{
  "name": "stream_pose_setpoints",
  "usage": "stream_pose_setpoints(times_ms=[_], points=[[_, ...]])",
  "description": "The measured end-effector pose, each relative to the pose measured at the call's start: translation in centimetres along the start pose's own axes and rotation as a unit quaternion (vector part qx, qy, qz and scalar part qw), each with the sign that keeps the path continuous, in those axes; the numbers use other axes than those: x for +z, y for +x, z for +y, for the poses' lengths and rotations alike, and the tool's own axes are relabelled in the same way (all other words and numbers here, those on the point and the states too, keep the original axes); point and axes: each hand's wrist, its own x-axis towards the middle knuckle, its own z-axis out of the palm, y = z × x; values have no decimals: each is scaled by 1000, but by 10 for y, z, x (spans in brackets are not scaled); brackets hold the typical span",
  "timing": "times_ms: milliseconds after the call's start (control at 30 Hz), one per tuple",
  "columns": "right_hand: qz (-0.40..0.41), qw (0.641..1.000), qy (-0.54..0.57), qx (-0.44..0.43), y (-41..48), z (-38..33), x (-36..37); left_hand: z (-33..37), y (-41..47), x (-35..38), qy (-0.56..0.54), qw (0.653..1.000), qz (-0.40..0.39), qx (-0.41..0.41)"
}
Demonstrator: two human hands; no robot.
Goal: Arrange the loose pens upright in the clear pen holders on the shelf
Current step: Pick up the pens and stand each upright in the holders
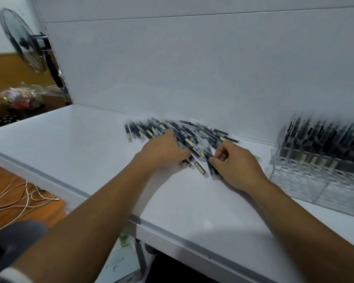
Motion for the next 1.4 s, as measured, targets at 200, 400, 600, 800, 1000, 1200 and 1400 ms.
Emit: stream_pose_setpoints(times_ms=[200,400,600,800,1000,1200,1400], points=[[-6,1000,11,-12,0,1,2,3,0,-3,18,1000,-10,-2],[-6,999,33,-20,1,4,1,-6,3,-2,-108,994,4,-28],[6,999,34,-20,4,7,3,-23,-9,1,-156,986,16,-52],[7,999,31,-22,4,9,4,-12,-8,5,-3,999,29,-36],[6,999,35,-16,2,7,3,2,-10,-10,25,998,-34,-49],[35,995,97,4,2,5,3,-1,-24,-15,-6,999,-32,-38],[42,982,184,7,2,2,3,-9,-34,-13,8,999,-9,-51]])
